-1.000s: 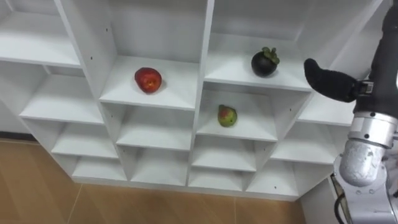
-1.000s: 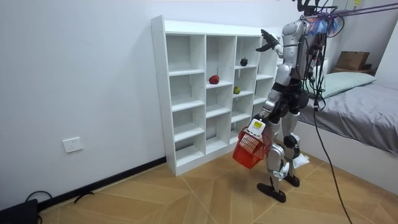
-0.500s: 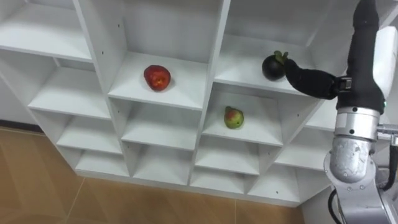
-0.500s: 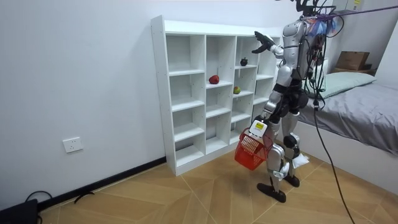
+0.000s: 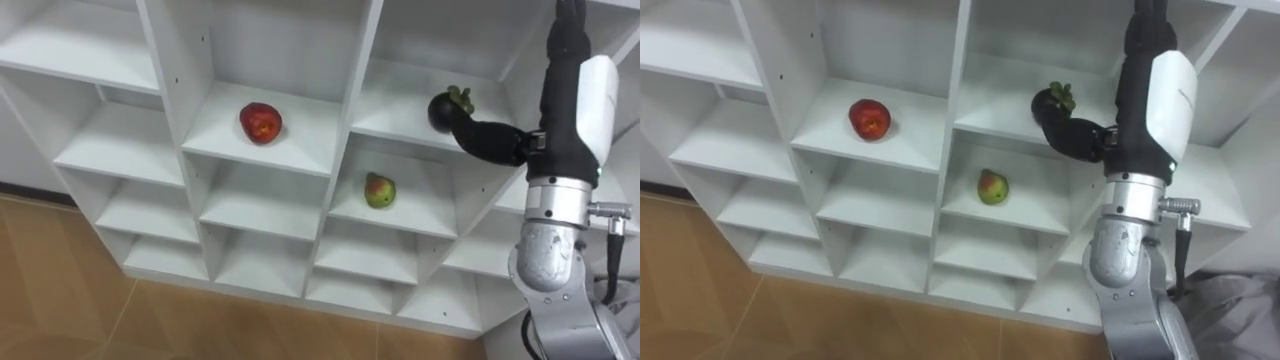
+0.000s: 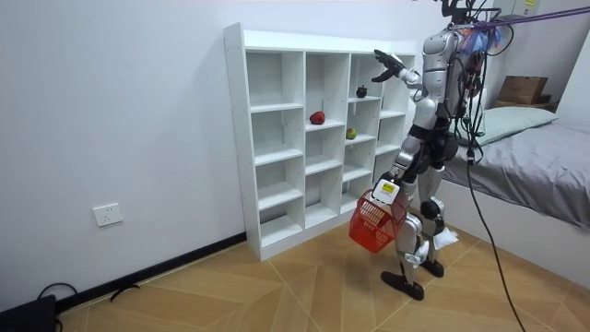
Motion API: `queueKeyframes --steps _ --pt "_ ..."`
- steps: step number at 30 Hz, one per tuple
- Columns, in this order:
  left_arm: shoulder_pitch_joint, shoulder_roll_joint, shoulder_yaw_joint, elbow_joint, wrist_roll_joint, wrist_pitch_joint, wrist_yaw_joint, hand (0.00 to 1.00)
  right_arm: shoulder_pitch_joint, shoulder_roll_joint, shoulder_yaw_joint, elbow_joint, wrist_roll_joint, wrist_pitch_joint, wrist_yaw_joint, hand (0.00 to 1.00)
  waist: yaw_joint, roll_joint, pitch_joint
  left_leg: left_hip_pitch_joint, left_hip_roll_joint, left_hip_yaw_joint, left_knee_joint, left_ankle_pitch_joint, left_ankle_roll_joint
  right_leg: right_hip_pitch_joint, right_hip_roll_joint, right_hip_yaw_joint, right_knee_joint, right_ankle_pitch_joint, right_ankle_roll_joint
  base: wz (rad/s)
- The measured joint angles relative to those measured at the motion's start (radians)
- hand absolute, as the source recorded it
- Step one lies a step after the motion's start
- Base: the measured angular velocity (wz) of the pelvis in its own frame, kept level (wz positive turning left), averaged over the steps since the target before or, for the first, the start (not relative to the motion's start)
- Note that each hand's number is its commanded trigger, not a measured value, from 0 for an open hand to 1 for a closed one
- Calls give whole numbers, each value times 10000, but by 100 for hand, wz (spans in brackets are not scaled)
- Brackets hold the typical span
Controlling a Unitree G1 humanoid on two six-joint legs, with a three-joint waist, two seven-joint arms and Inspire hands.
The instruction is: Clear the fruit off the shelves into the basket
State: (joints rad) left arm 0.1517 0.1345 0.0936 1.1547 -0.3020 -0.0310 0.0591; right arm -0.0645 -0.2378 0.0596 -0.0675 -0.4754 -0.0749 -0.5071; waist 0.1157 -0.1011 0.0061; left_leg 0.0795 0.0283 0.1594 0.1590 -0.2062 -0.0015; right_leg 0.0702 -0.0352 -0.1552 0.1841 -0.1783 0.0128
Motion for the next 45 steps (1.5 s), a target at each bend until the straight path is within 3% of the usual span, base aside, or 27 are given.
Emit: queueKeyframes --steps 5,14,19,22,26,29,31,36,45 --pt "-34 4 -6 23 -13 30 -37 100 -414 -10 -2 957 3 -374 -137 0 -47 39 0 -36 1 -80 26 13 -3 43 -19 -140 2 17 -28 4" --pt "92 13 -184 -242 -1 49 -267 100 -753 -8 -13 1868 522 -621 28 0 -7 101 -14 -134 -23 -232 78 126 3 29 -20 -163 13 90 -74 3" --pt "162 -24 -204 -369 -17 27 -289 100 -846 3 -2 3157 2397 -83 630 0 83 159 -18 -292 -57 -381 99 206 24 -49 -67 -326 13 115 -76 10" --pt "172 -14 -194 -358 -12 15 -283 100 -852 -1 -19 3295 3296 -79 606 0 97 259 -45 -439 -84 -525 86 284 29 -156 -92 -474 16 116 -76 14" --pt "198 -48 -215 -355 -22 -9 -279 100 -898 -1 -18 3512 3970 -84 606 0 247 232 -25 -510 -79 -591 87 326 15 -194 -91 -594 9 116 -77 8" --pt "178 -34 -221 -360 -23 -23 -211 100 -949 -1 -10 3533 4077 -84 602 0 269 144 43 -665 -95 -745 92 326 15 -243 -102 -696 -5 116 -76 12" --pt "164 -21 -230 -359 -29 -24 -165 100 -992 -1 -4 3549 4108 -86 580 0 272 86 18 -768 -102 -768 105 334 11 -357 -104 -701 2 117 -78 3" --pt "166 -17 -315 -352 -19 -23 54 100 -1079 -1 239 3816 4141 -97 284 0 342 140 60 -786 -107 -772 97 337 12 -397 -104 -699 -3 118 -79 0" --pt "146 -15 -403 -351 -18 -16 171 100 -1098 -4 362 3847 4424 -105 62 0 314 168 43 -887 -103 -777 74 360 11 -523 -102 -711 0 118 -78 0"
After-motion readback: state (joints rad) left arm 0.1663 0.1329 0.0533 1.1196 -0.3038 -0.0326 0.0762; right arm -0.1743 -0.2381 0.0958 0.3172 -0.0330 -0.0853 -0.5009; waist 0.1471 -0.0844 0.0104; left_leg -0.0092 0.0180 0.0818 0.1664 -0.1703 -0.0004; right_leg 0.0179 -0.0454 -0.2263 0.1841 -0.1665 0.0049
